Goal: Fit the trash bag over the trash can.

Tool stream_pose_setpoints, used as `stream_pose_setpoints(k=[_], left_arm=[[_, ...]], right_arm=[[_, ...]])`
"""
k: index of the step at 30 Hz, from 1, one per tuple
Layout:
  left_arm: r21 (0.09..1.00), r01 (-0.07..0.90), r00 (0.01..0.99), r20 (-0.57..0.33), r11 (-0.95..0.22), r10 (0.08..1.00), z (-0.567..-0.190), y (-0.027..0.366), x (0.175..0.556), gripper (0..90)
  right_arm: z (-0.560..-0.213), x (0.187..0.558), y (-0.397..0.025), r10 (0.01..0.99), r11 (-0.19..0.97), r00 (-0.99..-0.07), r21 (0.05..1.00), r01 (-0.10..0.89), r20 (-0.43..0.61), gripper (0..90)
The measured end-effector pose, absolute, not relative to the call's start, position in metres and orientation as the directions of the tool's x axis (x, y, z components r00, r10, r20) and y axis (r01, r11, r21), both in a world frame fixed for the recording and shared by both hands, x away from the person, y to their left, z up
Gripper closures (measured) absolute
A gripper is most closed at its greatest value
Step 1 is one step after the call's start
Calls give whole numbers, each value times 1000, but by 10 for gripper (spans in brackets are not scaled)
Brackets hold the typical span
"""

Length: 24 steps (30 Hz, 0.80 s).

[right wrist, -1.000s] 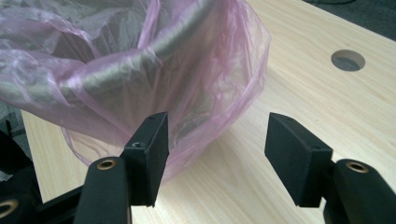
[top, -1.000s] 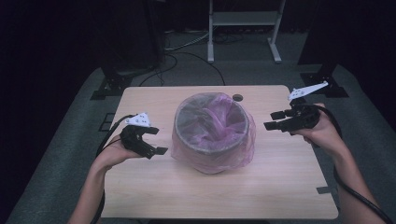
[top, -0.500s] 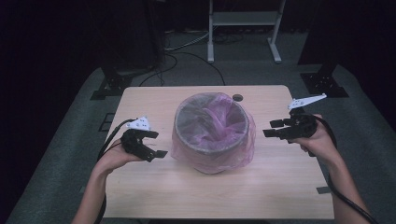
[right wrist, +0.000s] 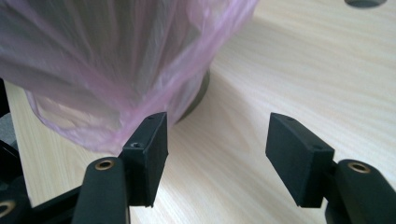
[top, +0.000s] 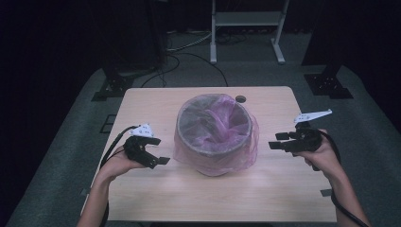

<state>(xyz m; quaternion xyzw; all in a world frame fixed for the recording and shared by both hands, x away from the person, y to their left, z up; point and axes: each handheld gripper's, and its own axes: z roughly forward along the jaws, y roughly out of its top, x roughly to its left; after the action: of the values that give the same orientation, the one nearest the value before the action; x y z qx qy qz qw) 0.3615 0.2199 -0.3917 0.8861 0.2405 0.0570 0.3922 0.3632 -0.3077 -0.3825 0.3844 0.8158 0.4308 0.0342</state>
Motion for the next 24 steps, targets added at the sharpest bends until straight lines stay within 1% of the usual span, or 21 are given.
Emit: stream_pose_setpoints(k=[3, 9, 24], left_arm=[[716, 383, 879, -90, -583, 468, -396, 220, 361, 97], [708, 399, 872, -98, -583, 479, -403, 222, 357, 96], [714, 417, 866, -124, -562, 485, -417, 226, 348, 97]], right_arm=[[-392, 357, -311, 666, 321, -690, 726, 608, 284, 382], [-402, 347, -316, 676, 311, -678, 723, 617, 287, 380], [-432, 317, -329, 703, 246, -632, 723, 646, 326, 372]])
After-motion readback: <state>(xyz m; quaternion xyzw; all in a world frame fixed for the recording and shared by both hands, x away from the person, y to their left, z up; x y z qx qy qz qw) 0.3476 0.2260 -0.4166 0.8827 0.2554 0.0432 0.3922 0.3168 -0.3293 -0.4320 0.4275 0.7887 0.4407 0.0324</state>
